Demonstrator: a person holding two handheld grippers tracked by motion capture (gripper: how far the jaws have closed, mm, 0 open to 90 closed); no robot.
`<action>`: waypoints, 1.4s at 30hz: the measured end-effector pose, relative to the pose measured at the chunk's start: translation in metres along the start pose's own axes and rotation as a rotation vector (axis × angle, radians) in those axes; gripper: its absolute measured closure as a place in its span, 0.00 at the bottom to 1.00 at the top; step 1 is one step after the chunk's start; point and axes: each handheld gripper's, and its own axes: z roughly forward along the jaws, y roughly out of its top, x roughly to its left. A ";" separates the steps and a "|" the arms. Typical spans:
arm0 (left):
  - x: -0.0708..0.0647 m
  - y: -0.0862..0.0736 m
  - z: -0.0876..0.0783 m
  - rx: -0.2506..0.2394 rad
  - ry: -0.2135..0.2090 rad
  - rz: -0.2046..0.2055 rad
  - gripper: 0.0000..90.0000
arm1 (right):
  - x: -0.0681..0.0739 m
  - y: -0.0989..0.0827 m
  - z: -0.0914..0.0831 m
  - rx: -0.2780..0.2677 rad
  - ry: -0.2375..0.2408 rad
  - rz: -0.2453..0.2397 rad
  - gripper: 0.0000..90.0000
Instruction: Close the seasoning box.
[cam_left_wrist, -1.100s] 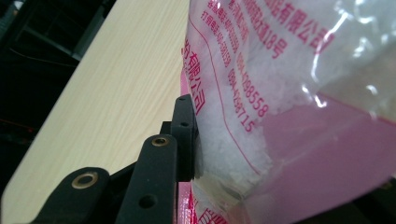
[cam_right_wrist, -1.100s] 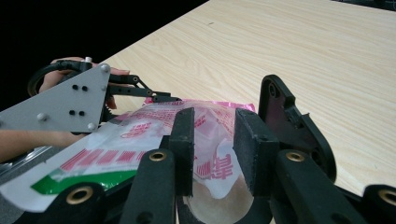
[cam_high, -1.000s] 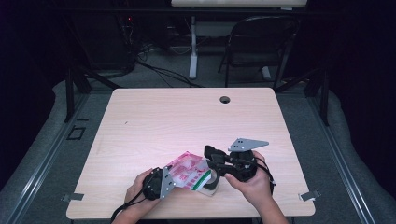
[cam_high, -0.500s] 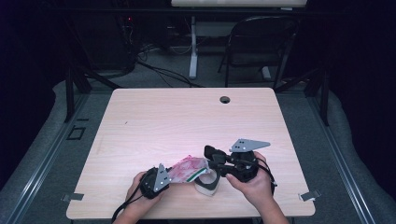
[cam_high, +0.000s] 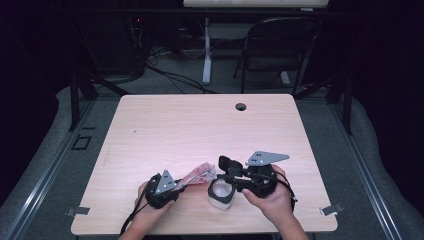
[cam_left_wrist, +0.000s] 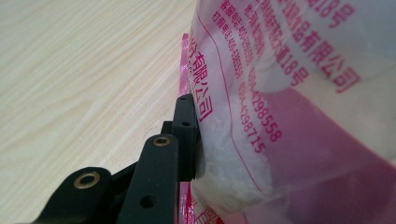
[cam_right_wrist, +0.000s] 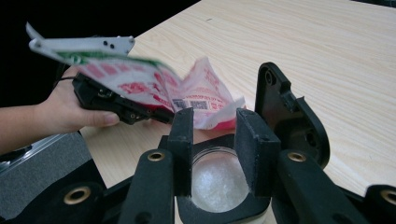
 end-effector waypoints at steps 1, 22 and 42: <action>0.002 -0.001 0.000 -0.001 -0.006 -0.009 0.83 | 0.001 -0.001 0.000 -0.005 -0.003 0.002 0.76; 0.026 -0.015 -0.001 -0.091 -0.110 -0.273 0.83 | 0.009 -0.019 -0.011 0.022 -0.044 0.003 0.74; 0.058 -0.026 -0.043 -0.177 0.050 -0.431 0.84 | 0.006 -0.020 -0.007 0.027 -0.034 -0.008 0.66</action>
